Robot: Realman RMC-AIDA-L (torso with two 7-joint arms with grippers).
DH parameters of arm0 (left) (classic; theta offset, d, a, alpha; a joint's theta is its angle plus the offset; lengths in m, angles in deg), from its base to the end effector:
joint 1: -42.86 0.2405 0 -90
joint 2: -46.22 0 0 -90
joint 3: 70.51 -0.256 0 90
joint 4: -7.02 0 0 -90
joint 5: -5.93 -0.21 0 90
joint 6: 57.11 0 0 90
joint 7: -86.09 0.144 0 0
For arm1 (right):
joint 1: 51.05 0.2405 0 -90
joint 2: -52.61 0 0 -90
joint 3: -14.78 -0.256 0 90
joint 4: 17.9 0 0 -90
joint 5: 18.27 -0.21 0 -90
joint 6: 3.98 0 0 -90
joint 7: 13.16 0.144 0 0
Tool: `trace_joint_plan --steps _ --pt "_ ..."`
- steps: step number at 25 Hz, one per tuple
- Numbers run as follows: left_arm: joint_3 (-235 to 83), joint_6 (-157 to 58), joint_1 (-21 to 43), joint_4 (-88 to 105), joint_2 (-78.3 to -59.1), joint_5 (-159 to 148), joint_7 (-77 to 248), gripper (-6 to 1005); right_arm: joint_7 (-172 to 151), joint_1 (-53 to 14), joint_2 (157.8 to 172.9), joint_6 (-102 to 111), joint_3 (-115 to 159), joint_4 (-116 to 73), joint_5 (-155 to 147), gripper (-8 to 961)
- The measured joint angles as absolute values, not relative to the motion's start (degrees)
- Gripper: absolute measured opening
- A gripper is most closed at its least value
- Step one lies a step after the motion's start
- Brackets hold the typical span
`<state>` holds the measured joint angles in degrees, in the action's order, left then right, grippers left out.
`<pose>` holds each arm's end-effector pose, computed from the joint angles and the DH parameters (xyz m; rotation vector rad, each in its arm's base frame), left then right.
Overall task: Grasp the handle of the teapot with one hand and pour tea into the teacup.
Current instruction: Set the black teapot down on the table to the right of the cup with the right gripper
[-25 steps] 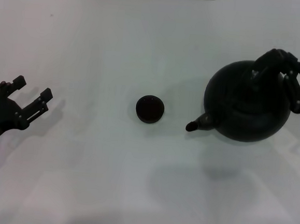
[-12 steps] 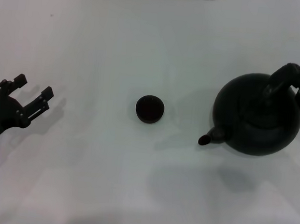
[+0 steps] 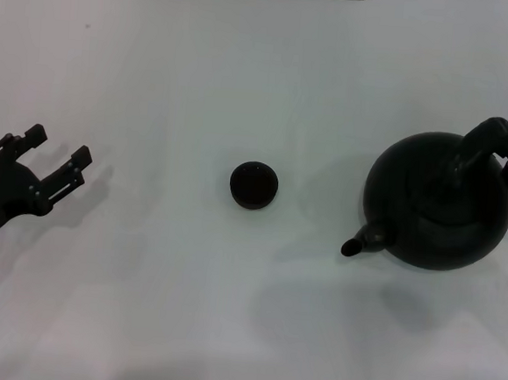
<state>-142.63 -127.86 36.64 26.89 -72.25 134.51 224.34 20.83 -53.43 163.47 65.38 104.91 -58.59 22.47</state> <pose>-0.3658 0.2328 -0.0270 -2.0418 -0.7420 -0.7376 0.3402 0.2333 0.0199 -2.1546 0.2925 0.6800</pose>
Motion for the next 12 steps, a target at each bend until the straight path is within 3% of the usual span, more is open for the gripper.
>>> trace_joint_plan --steps 12 --pt "-142.58 -127.76 36.08 26.89 -72.42 134.52 224.34 773 19.10 -50.32 163.57 65.17 103.70 -54.59 25.28 96"
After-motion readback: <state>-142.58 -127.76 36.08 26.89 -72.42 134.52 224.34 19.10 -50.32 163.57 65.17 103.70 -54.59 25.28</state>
